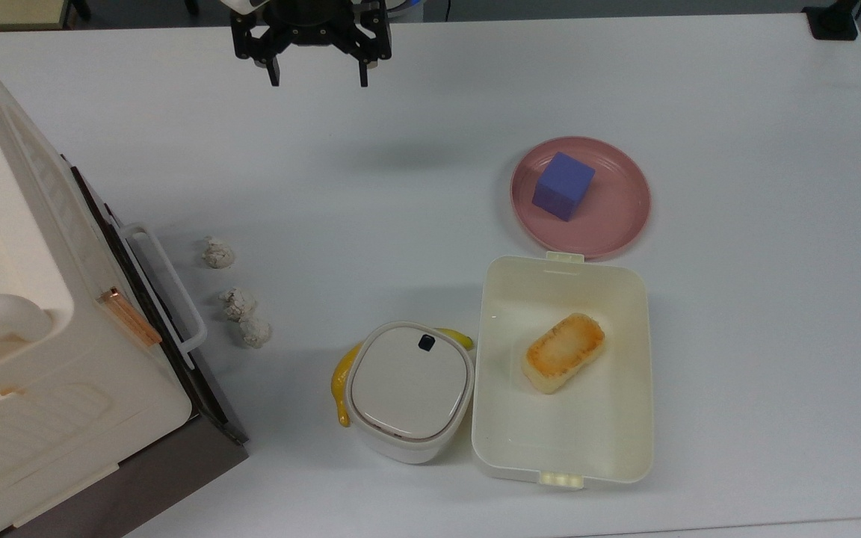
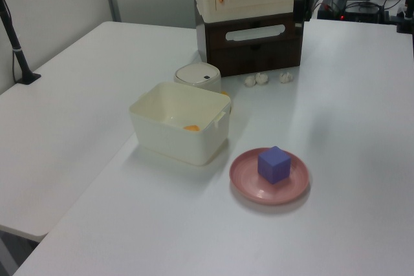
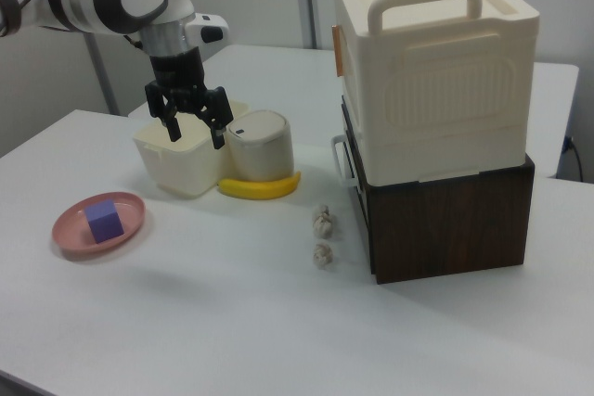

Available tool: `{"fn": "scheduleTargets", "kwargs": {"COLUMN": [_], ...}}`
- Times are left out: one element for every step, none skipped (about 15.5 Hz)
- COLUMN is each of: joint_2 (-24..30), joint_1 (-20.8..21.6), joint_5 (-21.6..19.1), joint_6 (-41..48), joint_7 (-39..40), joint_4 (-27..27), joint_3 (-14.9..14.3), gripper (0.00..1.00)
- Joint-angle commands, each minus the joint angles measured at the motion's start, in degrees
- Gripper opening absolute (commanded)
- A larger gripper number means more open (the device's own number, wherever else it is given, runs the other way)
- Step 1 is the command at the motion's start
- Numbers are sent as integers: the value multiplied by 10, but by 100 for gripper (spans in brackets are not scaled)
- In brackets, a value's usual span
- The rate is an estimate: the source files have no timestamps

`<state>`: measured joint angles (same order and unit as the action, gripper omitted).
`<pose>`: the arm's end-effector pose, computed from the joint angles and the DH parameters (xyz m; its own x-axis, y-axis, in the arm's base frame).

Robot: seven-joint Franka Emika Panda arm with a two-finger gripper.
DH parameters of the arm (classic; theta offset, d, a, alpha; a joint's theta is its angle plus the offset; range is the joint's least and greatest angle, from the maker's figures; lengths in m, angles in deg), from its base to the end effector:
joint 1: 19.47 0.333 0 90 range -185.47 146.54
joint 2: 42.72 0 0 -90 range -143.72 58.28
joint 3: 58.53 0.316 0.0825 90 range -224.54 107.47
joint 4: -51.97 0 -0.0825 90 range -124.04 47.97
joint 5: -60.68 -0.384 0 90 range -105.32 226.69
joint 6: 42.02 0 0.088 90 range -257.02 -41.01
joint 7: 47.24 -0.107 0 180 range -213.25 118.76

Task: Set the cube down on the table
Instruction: 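Move the gripper from above the table toward the purple cube on the pink plate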

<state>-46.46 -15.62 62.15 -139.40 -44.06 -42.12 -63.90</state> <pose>0.5815 -0.0163 0.5649 0.9994 0.0324 -0.0094 0.0327 -0.9990 0.0310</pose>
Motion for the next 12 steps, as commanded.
{"fn": "scheduleTargets", "kwargs": {"joint_2": [11, 10, 9, 9, 9, 9, 9, 9, 9, 9, 9, 8], "joint_1": [10, 10, 10, 10, 10, 10, 10, 10, 10, 10, 10, 10], "joint_5": [-5, -5, -5, -5, -5, -5, -5, -5, -5, -5, -5, -5], "joint_6": [10, 10, 9, 9, 9, 9, 9, 9, 9, 9, 9, 9], "joint_7": [-2, -2, -2, -2, -2, -2, -2, -2, -2, -2, 1, 2], "joint_4": [-15, -15, -15, -15, -15, -16, -17, -21, -22, -22, -22, -23], "joint_3": [-10, -10, -10, -10, -10, -10, -10, -10, -10, -10, -10, -10], "gripper": [100, 100, 100, 100, 100, 100, 100, 100, 100, 100, 100, 100]}}
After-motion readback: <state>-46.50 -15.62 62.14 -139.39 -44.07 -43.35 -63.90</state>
